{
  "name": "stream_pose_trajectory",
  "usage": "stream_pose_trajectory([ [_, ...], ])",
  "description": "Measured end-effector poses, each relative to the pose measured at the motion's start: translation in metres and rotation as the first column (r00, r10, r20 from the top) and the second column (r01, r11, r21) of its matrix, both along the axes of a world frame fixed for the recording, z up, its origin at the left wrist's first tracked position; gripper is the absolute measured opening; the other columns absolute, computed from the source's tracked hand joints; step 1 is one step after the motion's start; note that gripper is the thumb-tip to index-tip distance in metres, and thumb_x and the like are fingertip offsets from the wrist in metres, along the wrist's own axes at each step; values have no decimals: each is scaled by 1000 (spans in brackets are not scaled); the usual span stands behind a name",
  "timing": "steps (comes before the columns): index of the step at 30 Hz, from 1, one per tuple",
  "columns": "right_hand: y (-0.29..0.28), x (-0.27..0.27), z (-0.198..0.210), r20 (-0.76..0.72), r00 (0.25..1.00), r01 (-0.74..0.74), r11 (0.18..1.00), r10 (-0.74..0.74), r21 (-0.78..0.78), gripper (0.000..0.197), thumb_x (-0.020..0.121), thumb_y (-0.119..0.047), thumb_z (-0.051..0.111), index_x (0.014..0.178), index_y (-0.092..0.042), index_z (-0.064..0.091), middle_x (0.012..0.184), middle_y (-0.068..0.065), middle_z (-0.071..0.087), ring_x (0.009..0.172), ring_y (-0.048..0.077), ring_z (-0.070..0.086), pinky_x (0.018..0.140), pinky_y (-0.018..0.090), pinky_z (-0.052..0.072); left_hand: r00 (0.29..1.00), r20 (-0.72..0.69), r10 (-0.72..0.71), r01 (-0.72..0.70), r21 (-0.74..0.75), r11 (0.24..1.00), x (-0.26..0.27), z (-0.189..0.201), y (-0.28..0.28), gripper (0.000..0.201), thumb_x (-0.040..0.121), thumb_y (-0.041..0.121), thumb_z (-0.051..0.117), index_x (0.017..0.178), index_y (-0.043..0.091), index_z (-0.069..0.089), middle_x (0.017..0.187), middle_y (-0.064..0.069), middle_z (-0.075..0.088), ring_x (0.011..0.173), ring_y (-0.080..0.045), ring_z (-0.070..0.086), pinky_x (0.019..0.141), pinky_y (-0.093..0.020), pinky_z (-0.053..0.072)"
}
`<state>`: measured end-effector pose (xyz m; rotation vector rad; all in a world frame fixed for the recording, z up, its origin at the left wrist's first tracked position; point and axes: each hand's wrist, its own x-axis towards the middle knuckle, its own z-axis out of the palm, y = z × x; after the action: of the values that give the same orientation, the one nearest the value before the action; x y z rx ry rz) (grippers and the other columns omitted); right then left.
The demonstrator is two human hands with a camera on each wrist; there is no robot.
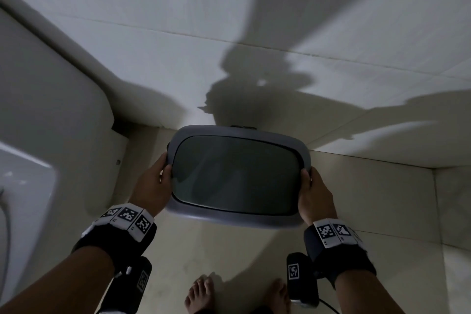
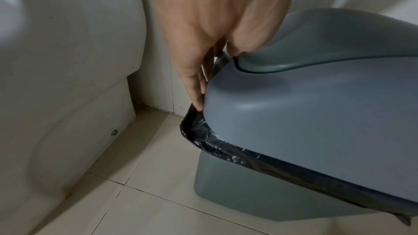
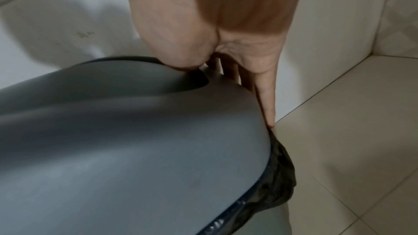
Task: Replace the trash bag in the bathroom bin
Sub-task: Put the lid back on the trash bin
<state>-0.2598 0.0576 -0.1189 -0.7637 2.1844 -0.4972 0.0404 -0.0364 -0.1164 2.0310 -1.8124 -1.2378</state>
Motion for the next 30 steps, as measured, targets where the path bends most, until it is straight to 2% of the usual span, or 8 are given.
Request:
stream_pose_trajectory([
  [3, 6, 1, -4, -33, 999, -5, 1000, 4, -19, 38, 102, -37, 25, 104, -9, 51, 90, 10, 56, 82, 28, 52, 71, 33, 34, 1000, 1, 8, -8, 10, 1000, 3, 1, 6, 43, 101, 23, 34, 144, 23, 36, 128, -11, 58, 115, -30, 55, 90, -30, 39],
  [11, 8, -2, -13, -83, 996, 28, 997, -35, -74, 41, 101, -36, 29, 101, -5, 54, 98, 23, 56, 85, 36, 55, 71, 34, 36, 1000, 18, 1, -1, -3, 1000, 1, 5, 9, 45, 102, 25, 33, 146, 23, 34, 136, -11, 54, 121, -30, 52, 98, -35, 40],
  [14, 1, -6, -12, -84, 996, 20, 997, -27, -80, 40, 101, -38, 29, 100, -7, 54, 99, 21, 57, 87, 35, 55, 72, 33, 36, 999, 39, -28, 28, -10, 1000, -2, 8, 3, 44, 102, 23, 32, 146, 21, 34, 132, -13, 56, 118, -32, 54, 93, -34, 41],
  [18, -1, -6, -14, -47, 999, 12, 1000, -12, 5, 42, 101, -37, 27, 109, -7, 54, 106, 16, 58, 99, 35, 55, 77, 34, 36, 996, 70, -63, 62, 14, 998, -5, 7, -4, 44, 102, 21, 32, 145, 15, 35, 133, -20, 54, 119, -35, 52, 97, -38, 41],
  [24, 10, -4, -13, -44, 999, -24, 998, 22, -52, 35, 102, -34, 29, 96, -8, 52, 92, 15, 57, 87, 33, 56, 68, 33, 33, 996, 53, -73, 72, 15, 997, 2, 6, -1, 44, 101, 20, 33, 145, 16, 37, 134, -16, 54, 120, -33, 53, 99, -37, 40],
  [26, 17, -4, -14, -25, 998, -52, 996, 50, -70, 34, 102, -33, 29, 106, -9, 52, 96, 13, 58, 89, 32, 56, 70, 33, 34, 996, 52, -76, 75, 20, 997, 5, 5, 1, 44, 101, 20, 33, 144, 16, 37, 133, -16, 55, 117, -34, 54, 98, -38, 41],
  [28, 26, -3, -15, -8, 997, -78, 992, 77, -101, 36, 102, -35, 28, 124, -15, 49, 106, 8, 58, 97, 27, 55, 77, 35, 40, 997, 48, -67, 66, 25, 997, 5, 4, 4, 41, 101, 19, 33, 140, 12, 42, 127, -19, 58, 112, -35, 57, 94, -39, 43],
  [30, 34, -1, -12, 27, 997, -70, 990, 74, -121, 39, 101, -38, 29, 131, -19, 45, 112, 5, 57, 103, 24, 54, 83, 36, 42, 998, 51, -45, 42, 44, 998, 6, 3, 8, 37, 101, 19, 33, 134, 9, 47, 122, -20, 60, 107, -36, 58, 90, -39, 43],
])
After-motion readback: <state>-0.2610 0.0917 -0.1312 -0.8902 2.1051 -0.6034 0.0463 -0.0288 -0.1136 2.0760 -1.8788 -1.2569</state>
